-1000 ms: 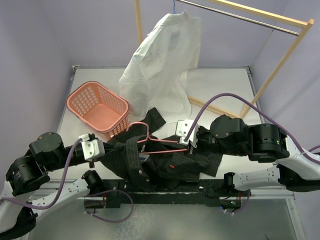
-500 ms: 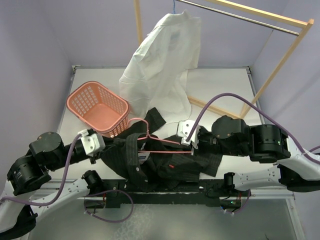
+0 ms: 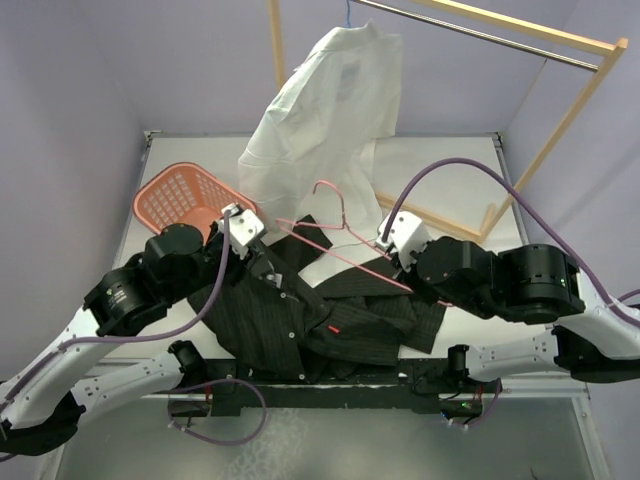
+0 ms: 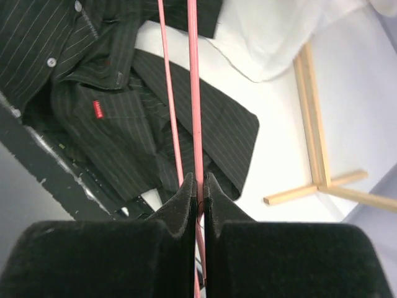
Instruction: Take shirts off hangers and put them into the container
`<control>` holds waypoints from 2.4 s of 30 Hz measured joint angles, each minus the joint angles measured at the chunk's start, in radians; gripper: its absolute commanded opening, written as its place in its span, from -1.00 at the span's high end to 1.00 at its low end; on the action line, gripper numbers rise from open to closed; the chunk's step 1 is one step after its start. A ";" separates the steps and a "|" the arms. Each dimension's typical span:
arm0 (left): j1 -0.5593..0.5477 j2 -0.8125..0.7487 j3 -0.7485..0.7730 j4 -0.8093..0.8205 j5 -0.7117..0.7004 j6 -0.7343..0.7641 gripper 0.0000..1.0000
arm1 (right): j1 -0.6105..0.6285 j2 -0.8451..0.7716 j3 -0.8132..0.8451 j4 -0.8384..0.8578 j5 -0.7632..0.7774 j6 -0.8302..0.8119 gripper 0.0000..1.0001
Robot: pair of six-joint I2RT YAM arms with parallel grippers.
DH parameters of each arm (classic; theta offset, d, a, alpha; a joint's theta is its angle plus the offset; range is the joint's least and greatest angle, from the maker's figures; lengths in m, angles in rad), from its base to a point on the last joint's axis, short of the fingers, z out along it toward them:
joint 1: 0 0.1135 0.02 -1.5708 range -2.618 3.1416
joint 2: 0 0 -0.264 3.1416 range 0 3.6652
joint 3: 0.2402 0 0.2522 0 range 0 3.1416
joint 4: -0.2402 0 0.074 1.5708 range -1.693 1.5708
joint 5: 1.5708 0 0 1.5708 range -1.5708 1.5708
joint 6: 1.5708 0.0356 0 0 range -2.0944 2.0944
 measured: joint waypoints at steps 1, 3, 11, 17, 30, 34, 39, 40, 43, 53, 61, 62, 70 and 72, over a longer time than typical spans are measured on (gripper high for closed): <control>0.000 0.013 -0.002 0.002 -0.022 -0.008 0.16 | 0.000 0.002 0.011 -0.021 0.031 0.028 1.00; 0.000 0.013 -0.014 0.006 -0.076 -0.027 0.16 | 0.000 0.005 0.035 -0.059 0.088 0.082 1.00; 0.000 -0.230 -0.111 0.064 -0.286 -0.111 0.16 | 0.000 -0.054 0.098 -0.145 0.301 0.269 1.00; 0.000 -0.261 -0.171 0.102 -0.314 -0.151 0.19 | 0.000 -0.062 0.148 -0.137 0.336 0.285 1.00; 0.000 -0.283 -0.257 0.111 -0.305 -0.183 0.23 | -0.441 0.134 0.059 0.065 0.085 0.141 1.00; 0.000 -0.298 -0.263 0.126 -0.304 -0.194 0.23 | -0.576 0.139 0.058 0.126 0.018 0.090 1.00; 0.000 -0.299 -0.278 0.127 -0.297 -0.200 0.24 | -0.692 0.181 0.103 0.187 -0.048 0.047 1.00; 0.000 -0.299 -0.281 0.127 -0.297 -0.201 0.24 | -0.712 0.188 0.114 0.197 -0.056 0.040 1.00; 0.000 -0.298 -0.284 0.126 -0.296 -0.205 0.24 | -0.789 0.197 0.140 0.225 -0.088 0.027 1.00; 0.000 -0.297 -0.284 0.125 -0.299 -0.232 0.26 | -0.912 0.172 0.164 0.287 -0.111 0.022 1.00; 0.000 -0.271 -0.284 0.124 -0.300 -0.248 0.25 | -0.912 0.138 0.218 0.265 -0.080 0.017 1.00; 0.000 -0.270 -0.284 0.124 -0.299 -0.248 0.25 | -0.913 0.135 0.230 0.261 -0.070 0.014 1.00; 0.000 -0.281 -0.284 0.124 -0.296 -0.249 0.25 | -0.917 0.134 0.323 0.227 0.013 -0.012 1.00; 0.000 -0.285 -0.284 0.124 -0.296 -0.249 0.25 | -0.917 0.143 0.342 0.219 0.035 -0.018 1.00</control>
